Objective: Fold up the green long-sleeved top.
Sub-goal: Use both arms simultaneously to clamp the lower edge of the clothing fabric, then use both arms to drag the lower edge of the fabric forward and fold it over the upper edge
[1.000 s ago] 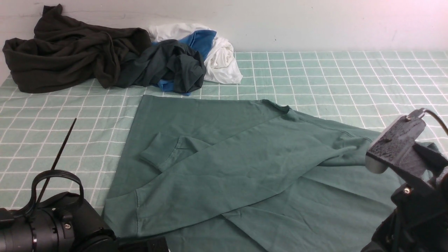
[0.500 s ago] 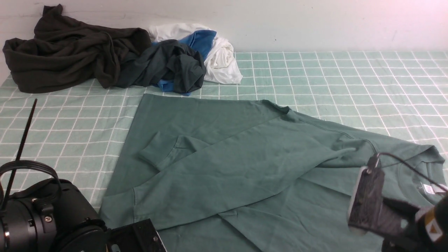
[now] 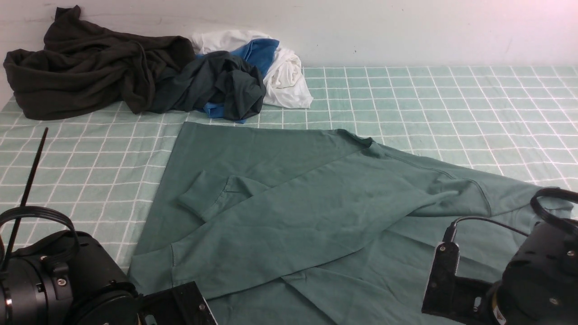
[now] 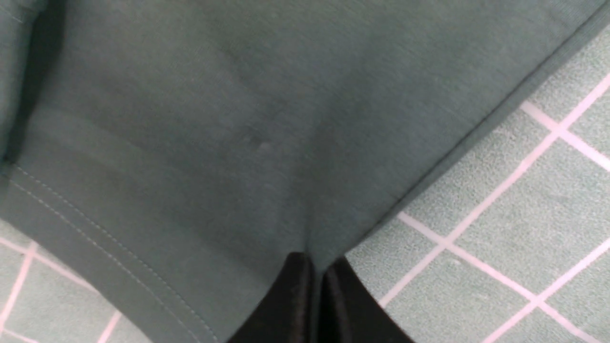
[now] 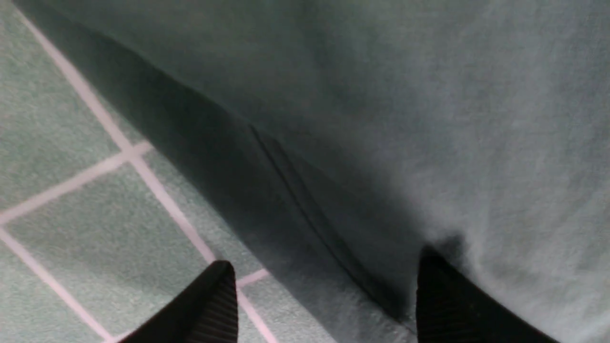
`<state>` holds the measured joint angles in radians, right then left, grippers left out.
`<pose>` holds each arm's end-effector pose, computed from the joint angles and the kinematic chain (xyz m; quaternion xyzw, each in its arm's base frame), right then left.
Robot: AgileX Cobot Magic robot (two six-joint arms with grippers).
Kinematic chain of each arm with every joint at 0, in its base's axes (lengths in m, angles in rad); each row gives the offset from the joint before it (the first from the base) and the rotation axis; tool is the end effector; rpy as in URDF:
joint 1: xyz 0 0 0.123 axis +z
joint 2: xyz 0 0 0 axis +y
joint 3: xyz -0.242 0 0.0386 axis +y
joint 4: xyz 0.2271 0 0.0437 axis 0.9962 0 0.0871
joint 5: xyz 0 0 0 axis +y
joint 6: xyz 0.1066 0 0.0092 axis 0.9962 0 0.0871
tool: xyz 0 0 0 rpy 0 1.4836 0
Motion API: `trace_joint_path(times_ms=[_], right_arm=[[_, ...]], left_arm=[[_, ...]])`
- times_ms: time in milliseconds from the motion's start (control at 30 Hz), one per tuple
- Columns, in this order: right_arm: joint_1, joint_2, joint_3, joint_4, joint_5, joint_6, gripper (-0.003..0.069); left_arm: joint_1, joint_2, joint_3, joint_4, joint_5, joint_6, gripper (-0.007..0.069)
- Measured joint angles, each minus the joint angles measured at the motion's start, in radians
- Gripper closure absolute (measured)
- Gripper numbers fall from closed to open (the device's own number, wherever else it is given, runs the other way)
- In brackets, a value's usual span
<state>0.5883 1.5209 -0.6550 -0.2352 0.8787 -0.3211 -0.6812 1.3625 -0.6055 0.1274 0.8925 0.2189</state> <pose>0.1763 0.0945 0.1170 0.5065 -0.8568 0.0920 0.0310 0.1496 -0.1077 0.1371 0.4699 0.8813 0.0474 0.0155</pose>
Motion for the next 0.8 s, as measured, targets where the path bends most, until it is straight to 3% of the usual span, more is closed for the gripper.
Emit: trace_joint_path(times_ms=[233,467,500,667,800], right_arm=[[0.000,0.019,0.000,-0.052,-0.024,0.006,0.0258],[0.005,0.043,-0.012,-0.018,0.011,-0.022,0.0529],[0.006,0.043,-0.023,-0.040,0.014,-0.035,0.0611],[-0.001,0.019,-0.112,-0.115,0.093,-0.041,0.0647],[-0.071,-0.008,-0.263,-0.136,0.099,-0.057,0.0648]], left_arm=[[0.000,0.000,0.000,0.000,-0.002,0.001,0.0625],[0.000,0.000,0.000,0.000,-0.003,0.001,0.0625],[0.000,0.000,0.000,0.000,-0.003,-0.001,0.0625],[0.017,0.000,-0.031,0.032,0.017,-0.060,0.0625],[0.097,0.000,-0.144,0.103,0.059,-0.099,0.0624]])
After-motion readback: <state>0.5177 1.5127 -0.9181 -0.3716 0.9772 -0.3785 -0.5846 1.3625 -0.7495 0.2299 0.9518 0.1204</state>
